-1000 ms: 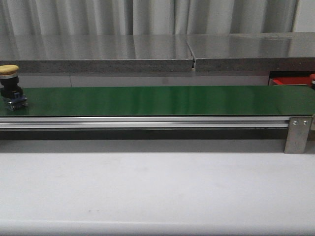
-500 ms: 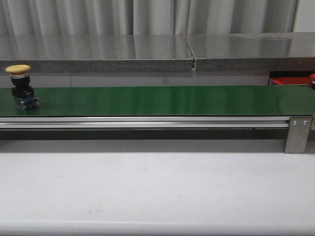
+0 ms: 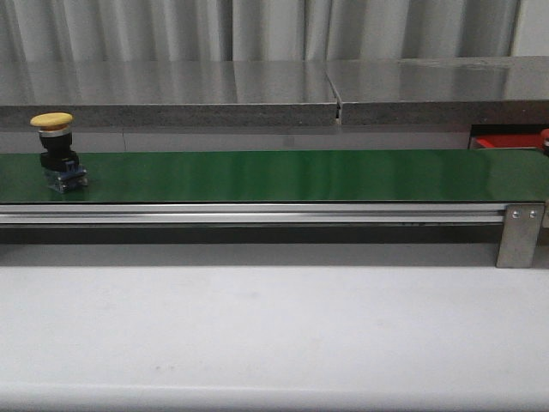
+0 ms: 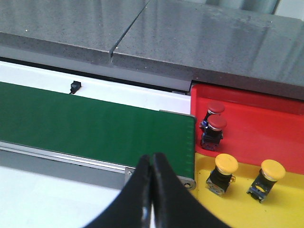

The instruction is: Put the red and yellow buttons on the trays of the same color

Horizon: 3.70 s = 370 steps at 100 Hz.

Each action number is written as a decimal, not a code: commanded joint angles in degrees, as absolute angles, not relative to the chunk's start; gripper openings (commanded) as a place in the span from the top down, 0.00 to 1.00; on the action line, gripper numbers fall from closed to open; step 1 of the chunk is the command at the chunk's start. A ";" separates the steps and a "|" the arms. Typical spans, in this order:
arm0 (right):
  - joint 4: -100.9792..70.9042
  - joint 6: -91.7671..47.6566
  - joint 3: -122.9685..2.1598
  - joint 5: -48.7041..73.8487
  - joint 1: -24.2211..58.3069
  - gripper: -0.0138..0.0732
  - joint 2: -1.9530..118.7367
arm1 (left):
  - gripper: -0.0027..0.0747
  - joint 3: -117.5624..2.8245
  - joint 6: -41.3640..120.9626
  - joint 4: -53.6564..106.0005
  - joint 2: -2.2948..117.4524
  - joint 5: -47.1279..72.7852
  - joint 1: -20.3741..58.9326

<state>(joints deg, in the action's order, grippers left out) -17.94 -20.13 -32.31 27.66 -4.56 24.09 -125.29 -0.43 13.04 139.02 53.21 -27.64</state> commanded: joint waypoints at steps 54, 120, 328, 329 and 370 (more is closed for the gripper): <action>-18.51 -20.72 -33.87 23.55 -4.53 0.98 24.30 | 0.74 -126.23 -0.70 15.00 125.32 52.19 -27.37; -18.51 -20.72 -33.87 23.48 -4.53 0.98 24.30 | 0.74 -92.54 3.89 19.77 97.49 43.41 -26.35; -18.51 -20.72 -33.87 23.31 -4.53 0.98 24.30 | 0.99 -69.12 12.60 17.98 68.61 37.36 4.95; -18.51 -20.72 -33.87 23.42 -4.53 0.98 24.30 | 0.99 -68.89 12.60 17.98 68.32 37.34 5.12; -18.92 -20.72 -33.87 25.30 -4.53 0.98 24.36 | 0.99 -53.25 12.60 18.45 48.33 35.68 6.73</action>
